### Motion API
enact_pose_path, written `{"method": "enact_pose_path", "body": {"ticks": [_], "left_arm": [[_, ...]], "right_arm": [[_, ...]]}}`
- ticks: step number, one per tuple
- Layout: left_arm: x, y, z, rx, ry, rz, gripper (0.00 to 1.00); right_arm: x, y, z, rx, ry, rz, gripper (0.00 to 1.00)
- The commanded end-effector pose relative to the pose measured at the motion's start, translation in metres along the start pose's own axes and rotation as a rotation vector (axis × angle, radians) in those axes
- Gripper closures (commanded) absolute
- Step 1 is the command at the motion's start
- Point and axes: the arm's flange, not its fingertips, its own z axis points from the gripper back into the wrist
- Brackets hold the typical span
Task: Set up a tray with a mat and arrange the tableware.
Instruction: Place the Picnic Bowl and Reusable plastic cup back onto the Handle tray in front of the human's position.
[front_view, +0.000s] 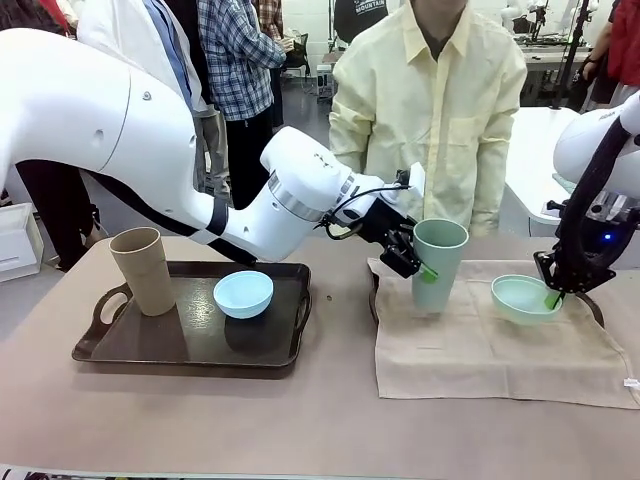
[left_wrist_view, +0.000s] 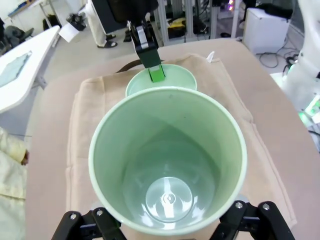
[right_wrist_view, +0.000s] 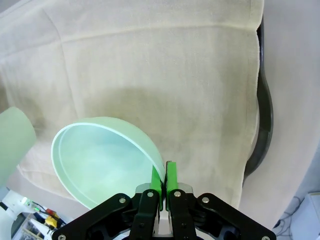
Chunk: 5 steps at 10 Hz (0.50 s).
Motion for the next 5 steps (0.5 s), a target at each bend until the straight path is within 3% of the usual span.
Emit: {"method": "enact_pose_path", "body": {"ticks": [1, 5], "left_arm": [[-0.005, -0.002, -0.003, 0.015, -0.053, -0.042, 0.14], [-0.011, -0.001, -0.012, 0.001, -0.061, -0.067, 0.14]], "right_arm": [[0.011, 0.0, -0.01, 0.03, -0.02, 0.015, 0.96], [0.018, -0.003, -0.021, 0.027, -0.05, 0.028, 0.96]]}}
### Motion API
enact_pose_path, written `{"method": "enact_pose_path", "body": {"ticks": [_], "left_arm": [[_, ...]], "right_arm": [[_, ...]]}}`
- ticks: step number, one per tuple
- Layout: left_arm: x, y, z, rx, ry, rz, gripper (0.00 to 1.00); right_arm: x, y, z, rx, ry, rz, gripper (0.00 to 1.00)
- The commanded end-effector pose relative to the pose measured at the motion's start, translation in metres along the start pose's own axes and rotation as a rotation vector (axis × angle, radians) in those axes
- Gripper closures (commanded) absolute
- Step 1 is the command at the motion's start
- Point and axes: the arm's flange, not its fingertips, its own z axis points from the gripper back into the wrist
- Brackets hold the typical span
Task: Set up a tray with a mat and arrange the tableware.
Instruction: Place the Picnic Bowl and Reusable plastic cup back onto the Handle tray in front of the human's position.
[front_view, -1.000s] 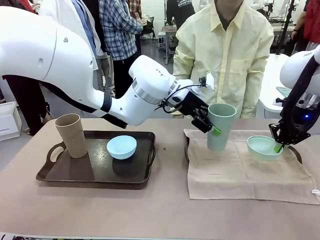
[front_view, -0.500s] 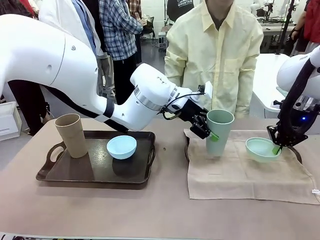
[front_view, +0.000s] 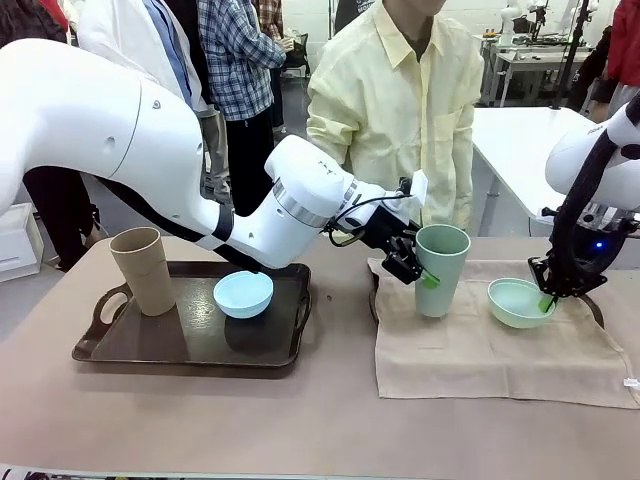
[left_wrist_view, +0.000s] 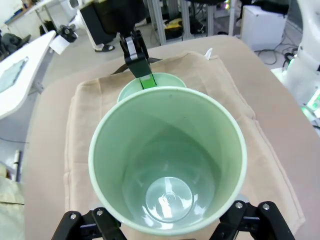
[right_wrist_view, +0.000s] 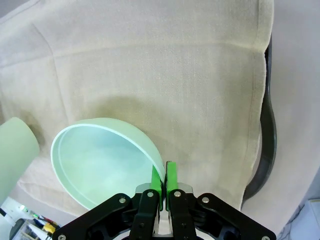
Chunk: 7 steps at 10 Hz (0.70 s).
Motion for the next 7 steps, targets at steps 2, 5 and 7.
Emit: {"method": "enact_pose_path", "body": {"ticks": [2, 5, 7], "left_arm": [[-0.0064, -0.0029, -0.0044, 0.003, -0.047, -0.031, 0.14], [-0.0081, -0.0028, -0.0061, -0.001, -0.043, -0.022, 0.0], [-0.008, -0.0023, -0.0047, -0.001, -0.037, -0.001, 0.0]], "right_arm": [[0.0073, -0.0016, -0.0075, 0.023, -0.02, 0.016, 0.96], [0.0074, -0.0001, -0.0076, 0.019, -0.024, 0.021, 0.96], [0.0053, 0.0009, -0.0048, 0.0, -0.027, 0.03, 0.38]]}}
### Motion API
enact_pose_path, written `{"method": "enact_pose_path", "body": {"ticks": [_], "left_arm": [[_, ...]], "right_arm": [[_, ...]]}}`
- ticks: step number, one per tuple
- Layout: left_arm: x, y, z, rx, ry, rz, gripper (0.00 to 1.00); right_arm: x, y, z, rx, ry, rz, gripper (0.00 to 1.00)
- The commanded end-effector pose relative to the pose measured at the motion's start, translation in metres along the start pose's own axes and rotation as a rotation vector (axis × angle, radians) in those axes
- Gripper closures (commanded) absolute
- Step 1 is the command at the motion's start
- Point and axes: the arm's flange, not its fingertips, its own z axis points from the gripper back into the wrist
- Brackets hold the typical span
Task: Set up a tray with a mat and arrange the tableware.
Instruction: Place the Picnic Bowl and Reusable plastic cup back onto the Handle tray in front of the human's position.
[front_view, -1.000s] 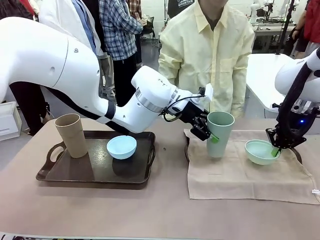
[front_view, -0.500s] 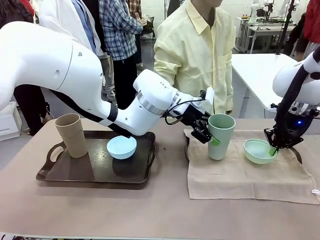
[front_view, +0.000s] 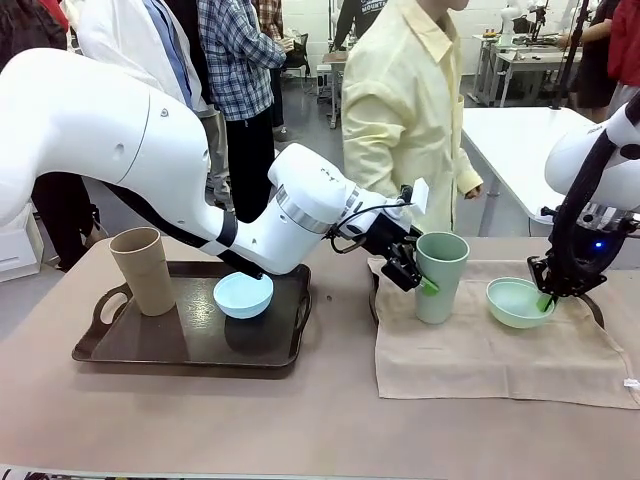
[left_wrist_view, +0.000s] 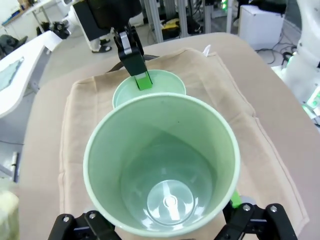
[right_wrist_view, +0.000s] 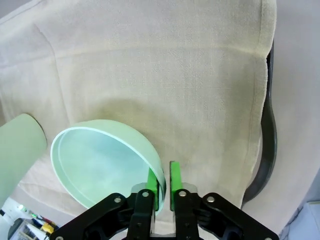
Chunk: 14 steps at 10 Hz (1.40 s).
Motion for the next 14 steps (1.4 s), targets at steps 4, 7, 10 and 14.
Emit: {"method": "enact_pose_path", "body": {"ticks": [4, 7, 10, 14], "left_arm": [[-0.01, -0.002, 0.017, -0.028, 0.057, 0.15, 0.0], [-0.02, -0.008, 0.031, -0.093, 0.144, 0.25, 0.0], [0.0, -0.017, 0.069, -0.146, 0.37, 0.31, 0.0], [0.052, -0.033, 0.128, -0.088, 0.708, 0.51, 0.0]], "right_arm": [[-0.01, -0.003, 0.028, -0.062, -0.066, 0.026, 0.0], [-0.022, -0.009, 0.053, -0.053, -0.106, 0.022, 0.0], [-0.035, -0.013, 0.073, -0.082, -0.124, 0.037, 0.0], [-0.048, -0.01, 0.096, -0.106, -0.109, 0.121, 0.0]]}}
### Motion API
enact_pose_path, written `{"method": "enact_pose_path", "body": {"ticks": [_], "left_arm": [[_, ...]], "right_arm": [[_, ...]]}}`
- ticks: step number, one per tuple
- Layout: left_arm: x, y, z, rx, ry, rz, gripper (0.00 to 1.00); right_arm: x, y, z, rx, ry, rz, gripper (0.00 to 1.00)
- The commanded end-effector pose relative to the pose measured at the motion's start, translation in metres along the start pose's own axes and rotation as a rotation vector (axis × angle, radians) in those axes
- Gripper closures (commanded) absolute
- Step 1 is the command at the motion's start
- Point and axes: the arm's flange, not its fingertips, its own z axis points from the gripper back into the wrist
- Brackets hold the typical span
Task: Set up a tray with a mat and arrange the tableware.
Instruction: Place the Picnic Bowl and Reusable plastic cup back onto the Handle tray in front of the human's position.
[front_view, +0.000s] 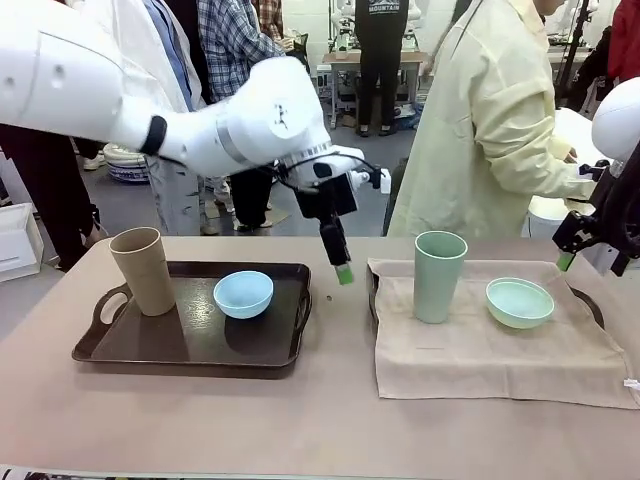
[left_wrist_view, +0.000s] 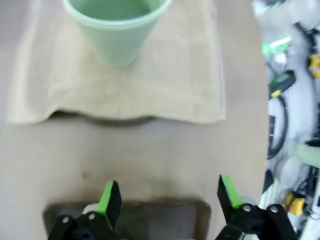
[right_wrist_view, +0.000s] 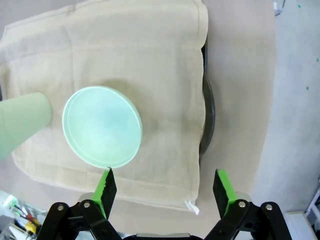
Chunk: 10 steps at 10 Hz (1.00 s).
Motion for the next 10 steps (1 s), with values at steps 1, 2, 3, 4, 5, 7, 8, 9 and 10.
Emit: {"method": "enact_pose_path", "body": {"ticks": [1, 2, 3, 4, 5, 7, 8, 9, 10], "left_arm": [[0.01, -0.008, 0.027, 0.051, 0.102, 0.141, 0.0], [0.009, -0.01, 0.039, 0.106, 0.146, 0.244, 0.0], [0.009, -0.012, 0.053, 0.183, 0.179, 0.355, 0.0], [0.011, -0.017, 0.065, 0.278, 0.215, 0.457, 0.0], [0.014, -0.023, 0.075, 0.361, 0.264, 0.554, 0.0], [0.017, -0.031, 0.086, 0.44, 0.189, 0.589, 0.0], [0.006, -0.02, 0.081, 0.382, 0.196, 0.519, 0.0], [0.006, -0.02, 0.081, 0.382, 0.196, 0.519, 0.0], [0.006, -0.02, 0.081, 0.382, 0.196, 0.519, 0.0]], "right_arm": [[-0.012, 0.004, 0.016, -0.002, -0.004, 0.1, 0.0], [-0.016, 0.007, 0.024, 0.002, -0.014, 0.112, 0.0], [-0.019, 0.011, 0.031, 0.003, -0.022, 0.119, 0.0], [-0.022, 0.014, 0.037, -0.002, -0.03, 0.118, 0.0], [-0.021, 0.015, 0.041, -0.001, -0.035, 0.107, 0.0], [-0.01, 0.015, 0.04, 0.028, -0.015, 0.112, 0.0], [-0.018, 0.016, 0.045, 0.002, -0.039, 0.104, 0.0], [-0.018, 0.016, 0.045, 0.002, -0.039, 0.104, 0.0], [-0.018, 0.016, 0.045, 0.002, -0.039, 0.104, 0.0]]}}
